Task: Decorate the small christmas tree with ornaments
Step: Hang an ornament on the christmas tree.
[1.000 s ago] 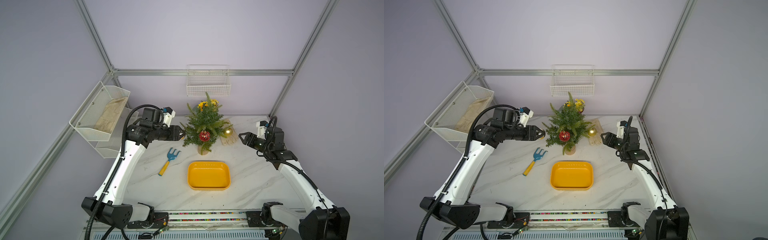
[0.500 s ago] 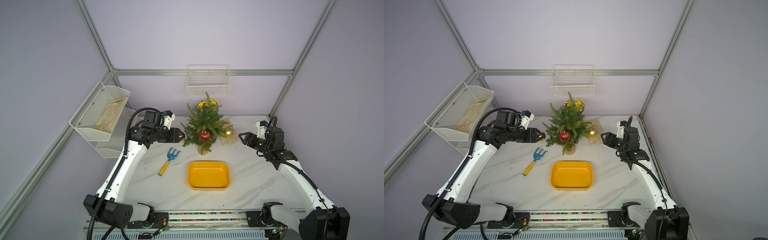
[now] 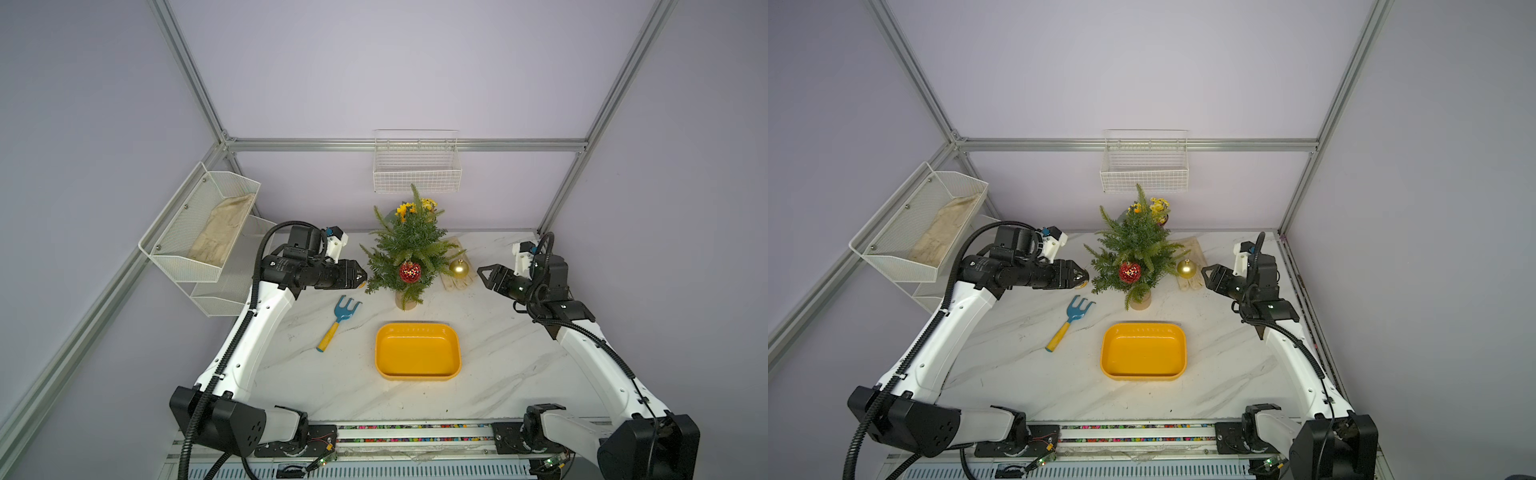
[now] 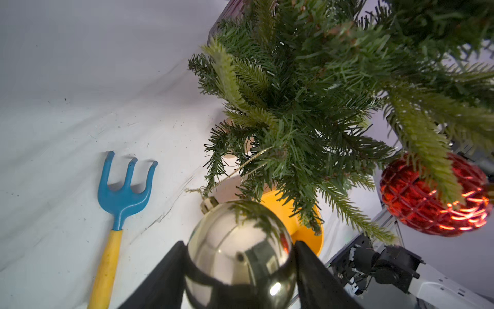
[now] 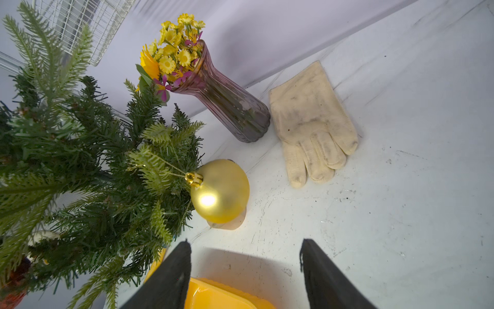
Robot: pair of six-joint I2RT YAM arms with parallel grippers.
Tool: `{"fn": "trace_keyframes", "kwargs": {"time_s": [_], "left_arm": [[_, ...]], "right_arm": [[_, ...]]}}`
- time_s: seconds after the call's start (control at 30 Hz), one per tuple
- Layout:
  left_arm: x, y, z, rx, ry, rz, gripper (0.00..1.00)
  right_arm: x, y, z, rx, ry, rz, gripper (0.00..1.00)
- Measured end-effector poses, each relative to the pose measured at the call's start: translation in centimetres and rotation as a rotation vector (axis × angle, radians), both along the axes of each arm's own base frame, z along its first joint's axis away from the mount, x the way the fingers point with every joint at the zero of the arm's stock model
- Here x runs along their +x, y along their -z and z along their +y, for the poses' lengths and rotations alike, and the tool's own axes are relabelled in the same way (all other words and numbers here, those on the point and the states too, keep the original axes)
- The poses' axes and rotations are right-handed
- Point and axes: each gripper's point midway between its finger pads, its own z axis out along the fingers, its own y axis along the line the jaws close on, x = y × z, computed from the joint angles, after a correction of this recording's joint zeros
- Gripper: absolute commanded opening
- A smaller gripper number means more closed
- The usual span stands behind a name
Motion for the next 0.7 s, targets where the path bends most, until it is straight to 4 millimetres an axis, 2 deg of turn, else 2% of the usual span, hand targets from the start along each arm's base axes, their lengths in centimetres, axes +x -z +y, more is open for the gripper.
{"fn": "trace_keyframes", "kwargs": {"time_s": [0.1,0.5,0.57,0.63,0.7], "left_arm": [[0.1,-0.1,-0.1,-0.004,0.004,-0.004,0.79],[0.6,0.5,0.8,0.018,-0.029,-0.016,0.82],[0.7,0.8,1.0,0.030,-0.042,-0.025,0.86],[0.8,1.2,1.5,0.049,-0.066,-0.035,1.00],[0.9,1.6,2.2,0.073,-0.098,-0.051,1.00]], "right_arm": [[0.0,0.0,0.0,0.000,0.000,0.000,0.68],[0.0,0.0,0.0,0.000,0.000,0.000,0.68],[0.0,0.1,0.0,-0.002,0.001,0.001,0.68],[0.1,0.2,-0.2,-0.010,0.006,0.000,0.69],[0.3,0.2,-0.5,-0.029,0.021,-0.004,0.74]]}}
